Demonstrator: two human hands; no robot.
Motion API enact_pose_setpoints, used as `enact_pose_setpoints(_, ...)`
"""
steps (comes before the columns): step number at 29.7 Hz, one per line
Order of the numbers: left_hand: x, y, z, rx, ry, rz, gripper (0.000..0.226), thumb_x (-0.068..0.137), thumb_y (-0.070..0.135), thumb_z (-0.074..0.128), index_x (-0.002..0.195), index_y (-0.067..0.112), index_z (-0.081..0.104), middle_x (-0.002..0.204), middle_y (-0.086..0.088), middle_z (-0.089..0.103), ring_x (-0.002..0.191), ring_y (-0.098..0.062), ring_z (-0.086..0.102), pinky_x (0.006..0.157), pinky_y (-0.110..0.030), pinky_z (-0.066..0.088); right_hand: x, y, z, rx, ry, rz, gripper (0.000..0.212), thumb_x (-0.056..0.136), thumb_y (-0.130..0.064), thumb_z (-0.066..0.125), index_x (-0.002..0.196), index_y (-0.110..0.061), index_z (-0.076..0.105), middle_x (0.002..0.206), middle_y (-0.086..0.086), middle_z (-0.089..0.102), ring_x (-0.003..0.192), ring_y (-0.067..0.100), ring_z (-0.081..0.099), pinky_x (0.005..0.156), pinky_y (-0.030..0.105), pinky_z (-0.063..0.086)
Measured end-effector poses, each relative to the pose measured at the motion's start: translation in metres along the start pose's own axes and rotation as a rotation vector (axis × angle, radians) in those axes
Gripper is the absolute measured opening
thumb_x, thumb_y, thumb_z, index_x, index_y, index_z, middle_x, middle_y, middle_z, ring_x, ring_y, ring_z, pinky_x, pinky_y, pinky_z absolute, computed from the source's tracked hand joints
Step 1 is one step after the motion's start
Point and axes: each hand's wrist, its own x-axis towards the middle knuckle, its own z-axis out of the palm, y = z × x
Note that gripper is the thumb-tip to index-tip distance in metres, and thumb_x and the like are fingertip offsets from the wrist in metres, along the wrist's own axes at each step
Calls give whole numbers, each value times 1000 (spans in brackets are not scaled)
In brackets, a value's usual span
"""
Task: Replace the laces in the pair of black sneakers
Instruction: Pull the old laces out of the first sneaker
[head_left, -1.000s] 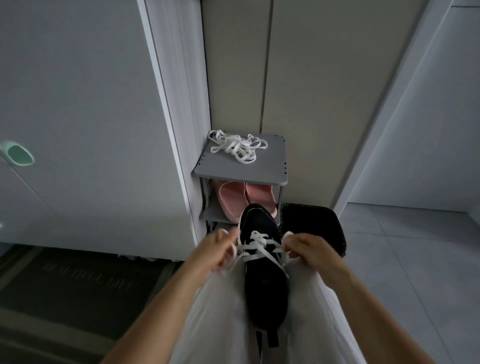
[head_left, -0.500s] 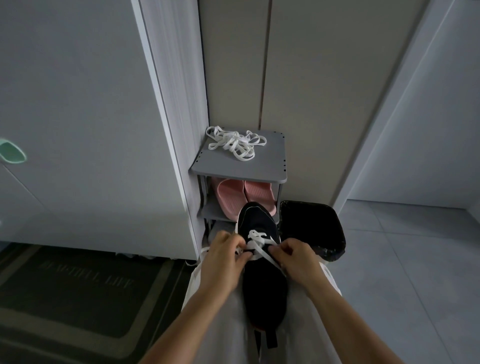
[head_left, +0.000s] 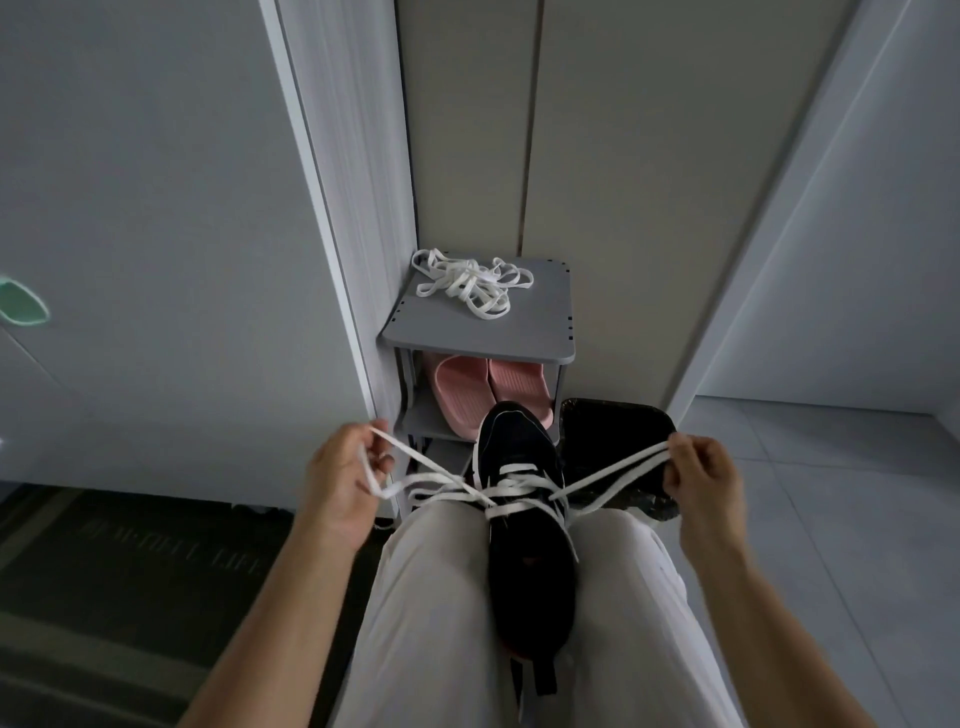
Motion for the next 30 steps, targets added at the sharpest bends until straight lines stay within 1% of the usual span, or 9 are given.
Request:
enact_pose_setpoints(4, 2, 10, -4, -95, 50, 118, 26, 88, 2, 46, 65, 15, 48, 57, 5, 62, 60, -7, 52, 66, -22, 42, 6, -4, -5, 97, 90, 19, 26, 97, -15, 45, 71, -16, 43, 59, 2, 40, 51, 12, 33, 48, 24, 28)
enact_pose_setpoints(7, 2, -1, 1, 482, -16, 309, 12, 89, 11, 55, 80, 16, 49, 72, 1, 59, 61, -11, 50, 59, -22, 39, -7, -1, 4, -141, 10, -30, 13, 92, -13, 54, 83, -16, 46, 89, 6, 45, 62, 13, 44, 59, 28, 40)
enact_pose_setpoints(9, -1, -19, 2, 978, -42, 532, 22, 84, 18, 65, 97, 18, 46, 95, 5, 50, 79, -10, 50, 69, -22, 42, -20, 4, 10, -449, -27, -197, 15, 87, -11, 62, 94, -14, 50, 107, 5, 37, 66, 15, 47, 72, 28, 40)
enact_pose_setpoints(12, -16, -47, 9, 1290, -175, 832, 23, 83, 29, 66, 98, 16, 54, 100, 10, 41, 92, -7, 43, 82, -26, 38, -39, 8, 25, -723, -304, -220, 26, 90, -28, 57, 77, -5, 58, 86, 8, 56, 70, 20, 51, 67, 28, 39)
enact_pose_setpoints(14, -25, -64, 16, 1429, -275, 710, 26, 89, 45, 51, 89, 19, 55, 92, 9, 49, 86, -9, 49, 80, -26, 37, -47, 9, 36, -884, -503, -54, 41, 91, -47, 47, 66, -15, 55, 73, 4, 61, 73, 21, 57, 71, 32, 43)
enact_pose_setpoints(16, -26, -77, 20, 1577, -282, 558, 37, 92, 53, 39, 89, 19, 55, 93, 4, 58, 91, -16, 56, 81, -30, 38, -49, 7, 45, -883, -523, -4, 40, 88, -48, 51, 64, -16, 53, 68, 0, 59, 73, 19, 57, 69, 31, 42)
enact_pose_setpoints(21, -24, -87, 23, 1316, -262, 502, 28, 94, 40, 45, 74, 22, 38, 77, 8, 45, 76, -18, 52, 66, -27, 33, -48, 5, 49, -495, -480, 82, 15, 85, -20, 64, 79, -7, 67, 66, -2, 60, 63, 8, 53, 61, 22, 41)
enact_pose_setpoints(24, -24, -88, 23, 1280, -270, 536, 23, 94, 36, 48, 80, 21, 39, 79, 8, 42, 72, -13, 46, 65, -24, 31, -51, 8, 49, -410, -434, 64, 11, 88, -13, 60, 79, -9, 64, 70, 0, 60, 67, 10, 54, 62, 20, 41)
enact_pose_setpoints(30, -17, -69, 29, 1062, -347, 349, 29, 96, 18, 47, 68, 24, 41, 64, 7, 48, 58, -7, 45, 53, -15, 32, -44, 10, 43, -38, -278, 113, 11, 94, -5, 47, 86, -2, 54, 72, 9, 62, 65, 20, 58, 59, 28, 47)
